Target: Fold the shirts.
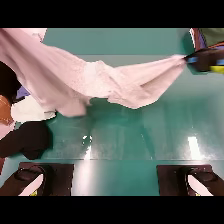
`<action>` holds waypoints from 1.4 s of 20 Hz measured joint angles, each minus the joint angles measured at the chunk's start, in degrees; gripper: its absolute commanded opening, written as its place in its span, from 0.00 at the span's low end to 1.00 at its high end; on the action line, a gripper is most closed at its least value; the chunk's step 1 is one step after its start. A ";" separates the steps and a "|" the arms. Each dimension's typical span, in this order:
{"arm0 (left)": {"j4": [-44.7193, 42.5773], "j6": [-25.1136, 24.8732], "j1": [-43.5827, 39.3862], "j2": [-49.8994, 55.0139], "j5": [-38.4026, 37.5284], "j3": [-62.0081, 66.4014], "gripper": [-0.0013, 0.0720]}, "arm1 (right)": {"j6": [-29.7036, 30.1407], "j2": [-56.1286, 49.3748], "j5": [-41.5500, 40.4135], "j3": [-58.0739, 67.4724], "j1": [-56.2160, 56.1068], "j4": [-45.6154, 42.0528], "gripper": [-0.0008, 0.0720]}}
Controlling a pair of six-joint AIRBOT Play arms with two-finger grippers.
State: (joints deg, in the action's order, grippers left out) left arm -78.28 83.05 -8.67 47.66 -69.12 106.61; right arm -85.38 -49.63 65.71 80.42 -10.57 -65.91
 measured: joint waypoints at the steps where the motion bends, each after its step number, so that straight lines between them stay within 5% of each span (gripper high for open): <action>1: 0.52 0.26 0.00 -0.02 -0.22 2.73 0.05 | 0.00 2.25 1.31 1.25 2.25 -0.09 0.03; 6: 3.63 2.19 0.00 0.00 -3.17 4.96 0.05 | -0.79 5.95 9.29 2.75 11.08 0.20 0.03; 12: 5.03 3.45 0.00 0.35 -6.32 -16.96 0.05 | -2.23 -3.04 12.94 -8.04 9.49 0.35 0.04; 14: 5.05 3.48 0.00 0.61 -4.24 -26.67 0.05 | -1.44 -8.48 8.24 -10.97 7.80 -0.02 0.62; 19: 2.75 3.52 0.04 0.81 2.80 -41.79 0.05 | 0.72 -20.02 3.15 -7.39 6.86 0.24 0.64; 28: 0.09 3.56 0.04 0.81 5.73 -45.92 0.05 | 3.63 -24.00 5.99 -12.41 -8.00 -0.07 0.64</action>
State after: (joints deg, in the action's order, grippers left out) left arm -78.19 86.61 -8.62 48.47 -63.40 60.69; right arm -81.76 -73.63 71.70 68.01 -18.57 -65.98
